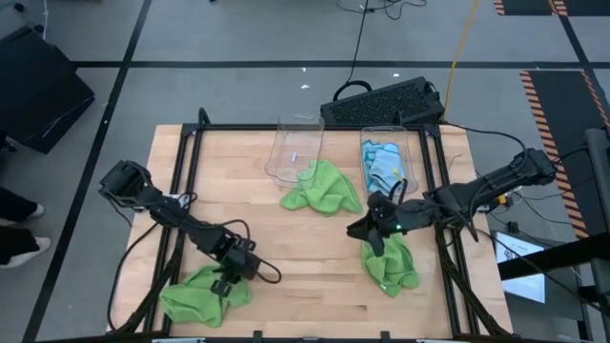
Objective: Fold microfiber towels
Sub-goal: Fold the bottom left green microfiber towel
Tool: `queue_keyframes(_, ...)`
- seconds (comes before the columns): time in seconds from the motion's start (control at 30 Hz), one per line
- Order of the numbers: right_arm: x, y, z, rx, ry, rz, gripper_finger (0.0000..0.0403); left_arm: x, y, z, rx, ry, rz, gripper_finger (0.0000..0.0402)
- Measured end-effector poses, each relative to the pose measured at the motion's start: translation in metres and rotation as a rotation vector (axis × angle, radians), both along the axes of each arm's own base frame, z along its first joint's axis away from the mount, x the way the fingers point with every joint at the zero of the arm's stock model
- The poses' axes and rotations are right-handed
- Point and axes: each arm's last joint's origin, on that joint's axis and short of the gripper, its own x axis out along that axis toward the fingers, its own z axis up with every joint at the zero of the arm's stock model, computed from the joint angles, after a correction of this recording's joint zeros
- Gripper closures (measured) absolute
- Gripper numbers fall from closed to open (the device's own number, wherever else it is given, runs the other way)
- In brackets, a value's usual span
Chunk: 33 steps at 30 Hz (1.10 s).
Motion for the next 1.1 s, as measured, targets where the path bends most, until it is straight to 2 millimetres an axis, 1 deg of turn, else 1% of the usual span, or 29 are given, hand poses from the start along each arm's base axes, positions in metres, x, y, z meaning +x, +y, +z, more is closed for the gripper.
queue_keyframes(0.17,0.001,-0.008,-0.003,-0.071,0.030,-0.001,0.0312,0.004,-0.002,0.002,-0.026,-0.036,0.018,0.0390)
queue_keyframes(0.3,0.003,-0.014,-0.004,-0.121,0.036,-0.001,0.0312,0.008,0.001,0.003,-0.035,-0.028,0.111,0.0398)
queue_keyframes(0.47,0.004,-0.023,-0.003,-0.157,0.034,0.007,0.0312,0.013,-0.002,0.012,-0.093,0.004,0.142,0.0395)
queue_keyframes(0.57,0.006,-0.030,-0.003,-0.169,0.034,0.020,0.0312,0.015,-0.004,0.016,-0.129,0.022,0.131,0.0381)
queue_keyframes(0.63,0.007,-0.035,-0.003,-0.172,0.038,0.023,0.0312,0.014,-0.007,0.016,-0.123,0.007,0.103,0.0362)
queue_keyframes(0.77,0.009,-0.044,-0.003,-0.166,0.041,0.030,0.0312,0.009,-0.008,0.013,-0.055,-0.024,0.058,0.0299)
queue_keyframes(0.83,0.009,-0.048,-0.003,-0.161,0.040,0.040,0.0312,0.008,-0.005,0.010,-0.035,-0.023,0.051,0.0267)
queue_keyframes(0.9,0.010,-0.051,-0.003,-0.150,0.041,0.048,0.0312,0.004,-0.001,0.005,-0.022,0.003,0.050,0.0243)
queue_keyframes(1.0,0.010,-0.055,-0.003,-0.135,0.044,0.059,0.0312,-0.003,0.003,-0.003,-0.028,0.053,0.036,0.0228)
queue_keyframes(1.1,0.010,-0.057,-0.005,-0.128,0.062,0.069,0.0312,-0.007,0.004,-0.008,-0.042,0.054,0.005,0.0240)
